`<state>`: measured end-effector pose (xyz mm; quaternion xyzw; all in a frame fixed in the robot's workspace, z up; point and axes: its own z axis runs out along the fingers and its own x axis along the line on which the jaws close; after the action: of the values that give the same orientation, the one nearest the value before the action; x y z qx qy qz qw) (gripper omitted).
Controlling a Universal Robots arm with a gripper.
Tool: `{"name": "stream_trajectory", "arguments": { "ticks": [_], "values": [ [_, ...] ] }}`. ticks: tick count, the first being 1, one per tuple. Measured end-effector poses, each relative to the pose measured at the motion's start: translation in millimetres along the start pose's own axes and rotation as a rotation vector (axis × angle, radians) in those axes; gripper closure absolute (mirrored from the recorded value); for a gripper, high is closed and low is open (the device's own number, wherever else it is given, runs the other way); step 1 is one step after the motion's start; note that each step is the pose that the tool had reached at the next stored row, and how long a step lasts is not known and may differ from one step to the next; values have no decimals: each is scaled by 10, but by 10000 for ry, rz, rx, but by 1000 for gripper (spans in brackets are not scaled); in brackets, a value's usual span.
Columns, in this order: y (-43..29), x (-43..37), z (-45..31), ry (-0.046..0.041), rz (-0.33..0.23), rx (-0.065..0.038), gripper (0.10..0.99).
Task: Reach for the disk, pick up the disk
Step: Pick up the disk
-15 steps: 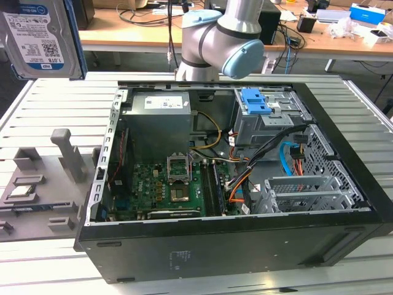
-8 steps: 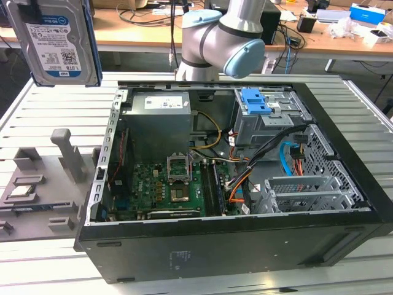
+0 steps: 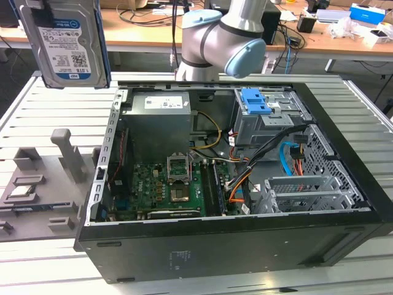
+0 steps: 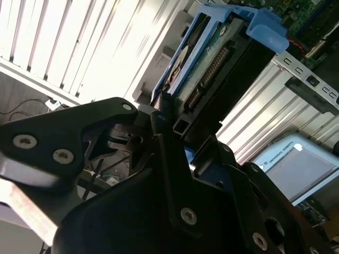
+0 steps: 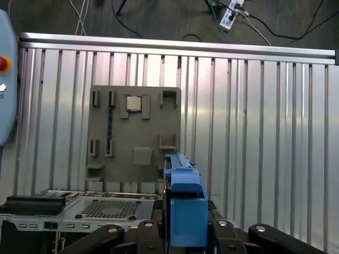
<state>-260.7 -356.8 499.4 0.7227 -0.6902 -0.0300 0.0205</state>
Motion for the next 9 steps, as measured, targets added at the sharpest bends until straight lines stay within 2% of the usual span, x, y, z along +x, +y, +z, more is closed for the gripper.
{"name": "stream_trajectory", "arguments": {
  "ticks": [9],
  "values": [
    [-250,11,11,5,1,-1,722]
  ]
}}
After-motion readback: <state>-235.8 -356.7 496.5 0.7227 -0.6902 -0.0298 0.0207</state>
